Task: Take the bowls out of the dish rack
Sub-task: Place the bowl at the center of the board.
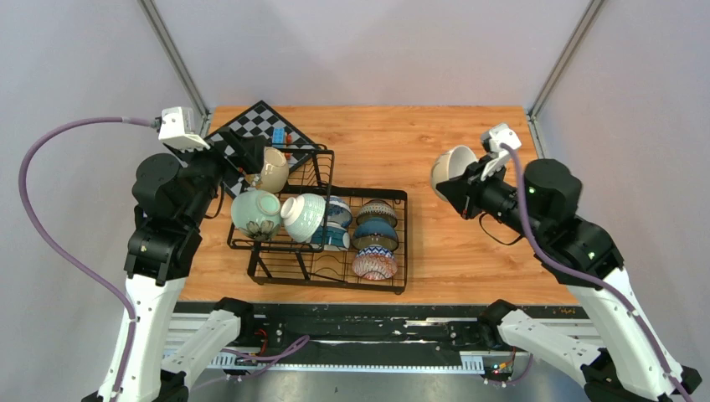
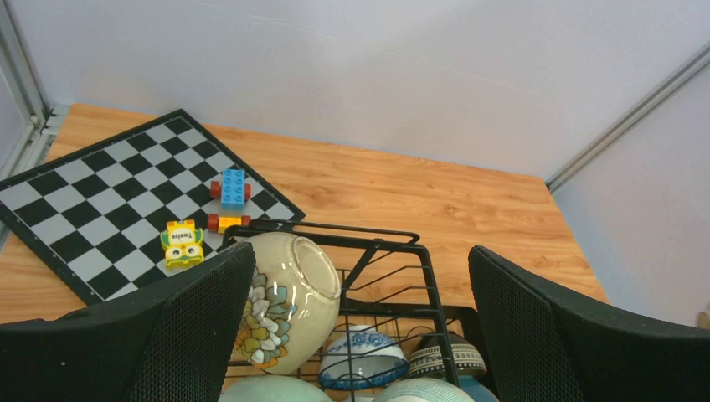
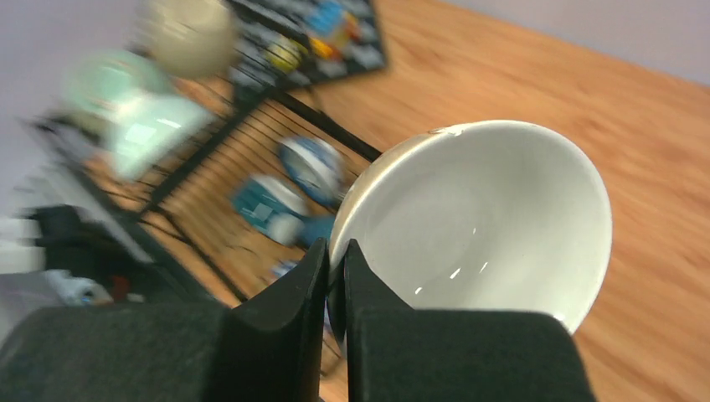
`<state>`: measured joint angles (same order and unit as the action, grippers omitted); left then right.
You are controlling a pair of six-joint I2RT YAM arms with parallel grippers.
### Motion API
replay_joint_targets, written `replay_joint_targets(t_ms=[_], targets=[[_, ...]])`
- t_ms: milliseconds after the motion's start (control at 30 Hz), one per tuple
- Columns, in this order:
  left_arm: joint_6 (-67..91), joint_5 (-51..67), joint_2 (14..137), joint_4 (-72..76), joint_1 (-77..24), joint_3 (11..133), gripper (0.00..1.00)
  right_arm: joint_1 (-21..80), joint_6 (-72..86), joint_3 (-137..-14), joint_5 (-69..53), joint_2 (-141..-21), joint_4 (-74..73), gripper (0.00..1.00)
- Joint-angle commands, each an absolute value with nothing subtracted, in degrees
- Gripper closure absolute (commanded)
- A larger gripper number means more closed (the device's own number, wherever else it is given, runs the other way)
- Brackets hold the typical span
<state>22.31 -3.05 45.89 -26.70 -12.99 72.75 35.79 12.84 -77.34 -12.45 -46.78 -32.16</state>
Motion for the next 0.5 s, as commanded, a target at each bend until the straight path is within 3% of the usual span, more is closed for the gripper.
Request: replay_joint_targets(t_ms=[0, 167, 467], targets=[[21.84, -3.00, 44.15, -26.78, -13.36, 71.55, 0.00, 38.45, 0.28, -76.63, 15.43, -47.14, -46.86, 1.00], [22.49, -3.28, 42.81, -25.82, -13.66, 71.72, 0.00, 41.19, -4.47, -72.68, 23.64, -46.81, -46.72, 1.00], [30.11, 17.71, 44.73, -14.92, -13.67, 69.96, 0.00, 55.70, -13.01, -67.01, 11.93, -43.62, -43.70, 1.00]])
